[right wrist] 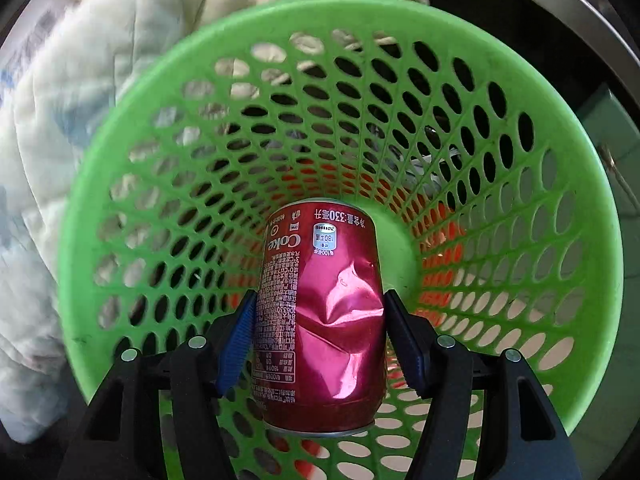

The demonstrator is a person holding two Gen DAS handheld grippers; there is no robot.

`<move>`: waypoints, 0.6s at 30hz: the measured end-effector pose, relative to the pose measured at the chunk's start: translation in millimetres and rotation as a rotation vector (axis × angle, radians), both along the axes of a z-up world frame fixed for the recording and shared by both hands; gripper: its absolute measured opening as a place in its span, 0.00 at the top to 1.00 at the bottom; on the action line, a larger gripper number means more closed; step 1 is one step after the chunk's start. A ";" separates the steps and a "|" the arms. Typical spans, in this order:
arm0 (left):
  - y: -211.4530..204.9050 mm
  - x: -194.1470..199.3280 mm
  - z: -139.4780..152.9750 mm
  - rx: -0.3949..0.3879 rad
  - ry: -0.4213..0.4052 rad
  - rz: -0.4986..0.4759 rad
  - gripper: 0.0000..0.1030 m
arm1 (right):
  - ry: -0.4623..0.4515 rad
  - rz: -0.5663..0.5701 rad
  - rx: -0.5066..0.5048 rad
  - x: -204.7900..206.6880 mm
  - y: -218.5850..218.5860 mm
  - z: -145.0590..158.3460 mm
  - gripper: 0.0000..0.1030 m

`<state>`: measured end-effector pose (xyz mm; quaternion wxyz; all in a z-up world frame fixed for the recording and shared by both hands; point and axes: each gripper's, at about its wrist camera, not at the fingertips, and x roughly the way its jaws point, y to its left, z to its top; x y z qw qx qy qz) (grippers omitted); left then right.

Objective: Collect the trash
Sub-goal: 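Drop the Coke can into the green basket with the right tool while the left tool grasps the white lid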

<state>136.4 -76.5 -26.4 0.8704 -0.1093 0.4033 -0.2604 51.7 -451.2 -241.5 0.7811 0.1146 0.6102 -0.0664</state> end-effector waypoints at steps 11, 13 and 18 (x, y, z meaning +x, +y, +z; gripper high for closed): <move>-144.6 -9.3 -35.9 0.051 0.077 -0.270 0.96 | 0.002 -0.033 0.003 -4.3 -30.9 -4.7 0.38; -161.2 -8.6 -44.5 0.068 0.096 -0.294 0.96 | -0.007 -0.037 0.013 -9.4 -36.3 -1.0 0.37; -204.7 -15.6 -66.7 0.128 0.131 -0.362 0.96 | -0.062 -0.058 0.041 -26.5 -52.7 19.0 0.36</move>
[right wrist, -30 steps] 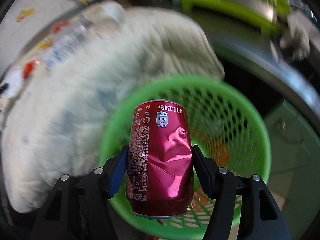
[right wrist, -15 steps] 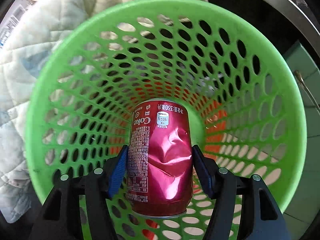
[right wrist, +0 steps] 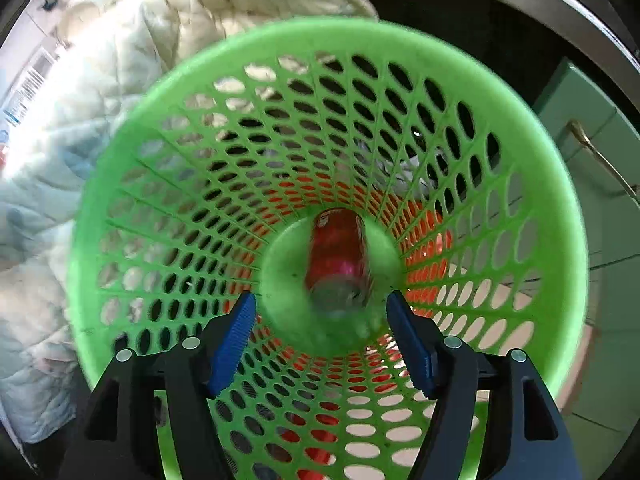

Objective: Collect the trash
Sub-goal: 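Drop the Coke can into the green basket with the right tool while the left tool grasps the white lid, then release the white lid into the green basket with the left tool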

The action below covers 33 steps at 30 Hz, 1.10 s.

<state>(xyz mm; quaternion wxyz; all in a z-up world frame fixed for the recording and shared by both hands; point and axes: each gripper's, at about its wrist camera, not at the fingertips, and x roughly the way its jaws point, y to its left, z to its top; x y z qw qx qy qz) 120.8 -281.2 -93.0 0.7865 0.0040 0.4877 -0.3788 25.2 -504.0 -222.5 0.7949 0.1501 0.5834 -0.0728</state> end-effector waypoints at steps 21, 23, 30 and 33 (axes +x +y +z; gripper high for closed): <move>-52.2 -12.3 -58.6 0.126 0.086 -0.059 0.55 | -0.288 0.016 -0.167 -68.1 1.6 146.4 0.26; -44.6 -12.2 -50.3 0.111 0.076 -0.054 0.56 | -0.298 0.030 -0.169 -61.7 8.2 147.9 0.26; 4.3 -6.2 -8.1 0.077 -0.018 0.021 0.55 | -0.335 0.102 -0.159 -29.9 41.0 153.9 0.25; 32.0 -1.6 8.7 0.079 -0.063 0.071 0.55 | -0.357 0.144 -0.133 -10.8 57.1 160.0 0.25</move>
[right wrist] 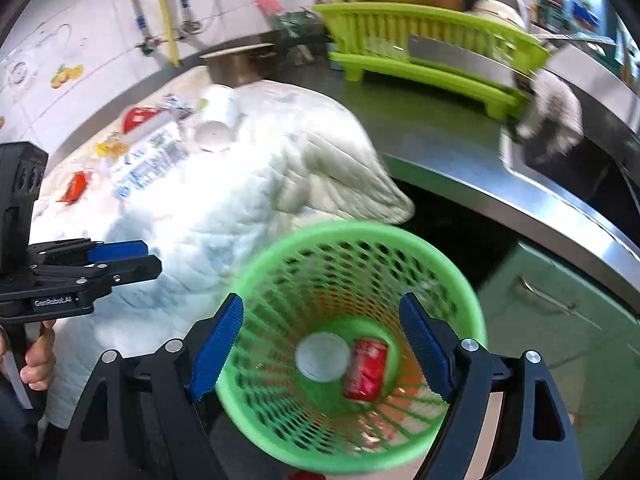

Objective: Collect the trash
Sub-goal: 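Grasp the paper cup with the right tool while the left tool grasps the milk carton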

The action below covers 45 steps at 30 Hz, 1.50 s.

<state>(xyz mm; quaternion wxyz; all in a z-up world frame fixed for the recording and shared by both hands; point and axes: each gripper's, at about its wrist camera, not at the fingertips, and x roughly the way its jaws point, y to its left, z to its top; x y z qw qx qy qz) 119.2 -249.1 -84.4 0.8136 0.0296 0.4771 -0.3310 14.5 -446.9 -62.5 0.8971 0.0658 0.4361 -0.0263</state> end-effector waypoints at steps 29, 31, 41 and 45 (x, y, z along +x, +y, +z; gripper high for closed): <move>106.1 86.3 34.7 0.129 -0.214 0.149 0.18 | 0.050 0.195 0.024 269.6 86.0 15.5 0.15; 101.0 92.6 34.9 0.132 -0.221 0.134 0.16 | 0.071 0.197 0.017 279.2 87.8 9.5 0.15; 69.9 118.3 18.8 0.211 -0.229 0.048 0.16 | 0.134 0.206 0.039 302.0 88.2 -11.4 0.37; 62.5 124.4 12.9 0.229 -0.228 0.029 0.16 | 0.122 0.218 0.053 293.3 87.3 -10.1 0.44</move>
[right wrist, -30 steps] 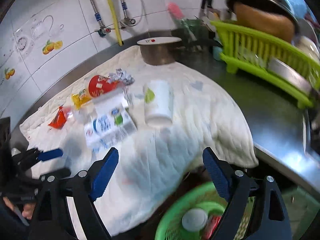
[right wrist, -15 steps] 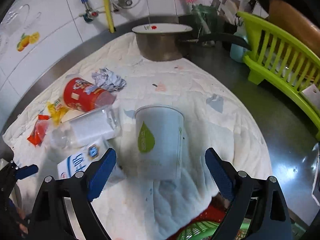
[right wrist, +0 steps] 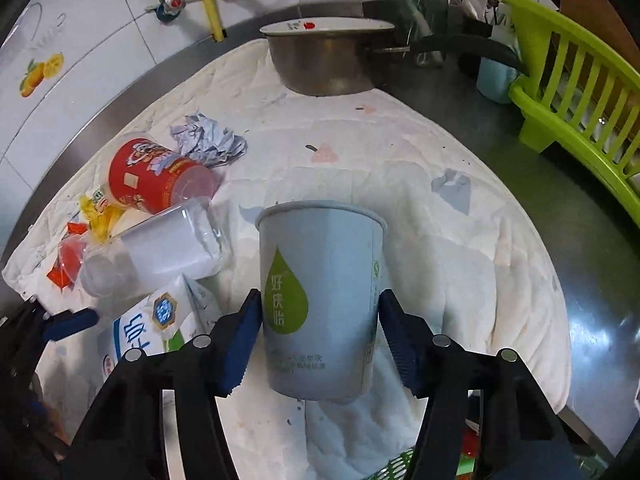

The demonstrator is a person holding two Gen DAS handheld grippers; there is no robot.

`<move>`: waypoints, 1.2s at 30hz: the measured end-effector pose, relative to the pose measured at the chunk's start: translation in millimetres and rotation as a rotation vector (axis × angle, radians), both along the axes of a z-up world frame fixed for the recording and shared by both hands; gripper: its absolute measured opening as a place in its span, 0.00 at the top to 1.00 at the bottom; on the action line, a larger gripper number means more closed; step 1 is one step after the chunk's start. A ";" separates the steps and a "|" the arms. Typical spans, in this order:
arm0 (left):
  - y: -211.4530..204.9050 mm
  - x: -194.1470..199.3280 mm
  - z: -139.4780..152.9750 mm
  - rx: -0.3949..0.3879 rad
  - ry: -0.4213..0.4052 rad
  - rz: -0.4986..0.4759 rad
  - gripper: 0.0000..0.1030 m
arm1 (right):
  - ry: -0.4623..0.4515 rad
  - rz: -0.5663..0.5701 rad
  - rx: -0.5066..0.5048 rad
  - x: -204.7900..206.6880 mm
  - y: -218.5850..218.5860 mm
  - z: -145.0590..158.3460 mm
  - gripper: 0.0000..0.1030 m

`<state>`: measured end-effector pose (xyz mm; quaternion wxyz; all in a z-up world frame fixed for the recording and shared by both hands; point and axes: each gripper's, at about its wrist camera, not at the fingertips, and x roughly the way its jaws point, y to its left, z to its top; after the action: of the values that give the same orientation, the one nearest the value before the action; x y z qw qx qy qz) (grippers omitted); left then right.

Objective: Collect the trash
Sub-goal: 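Grasp the paper cup with the right tool while the left tool grasps the milk carton, then drop the paper cup into the basket with the right tool while the left tool drops the milk carton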

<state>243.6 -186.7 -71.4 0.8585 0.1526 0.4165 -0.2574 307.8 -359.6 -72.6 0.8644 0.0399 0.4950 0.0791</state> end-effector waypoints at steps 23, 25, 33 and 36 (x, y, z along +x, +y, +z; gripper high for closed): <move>-15.5 21.4 -12.8 0.021 0.060 -0.031 0.33 | -0.062 0.001 -0.022 -161.1 -53.3 25.9 0.44; -14.9 17.9 -11.4 0.022 0.051 -0.022 0.34 | -0.030 -0.024 -0.086 -180.1 -62.1 10.9 0.44; -10.2 -16.8 15.0 -0.037 -0.001 -0.035 0.36 | 0.210 -0.141 -0.222 -233.8 -109.2 -81.2 0.44; -12.3 -36.1 28.4 -0.070 -0.017 -0.059 0.36 | 0.304 -0.177 -0.234 -247.4 -123.6 -113.4 0.44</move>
<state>207.5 -199.0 -43.0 0.8588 0.1366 0.3954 -0.2956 60.5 -483.2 -186.0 0.7820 -0.0059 0.6201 -0.0622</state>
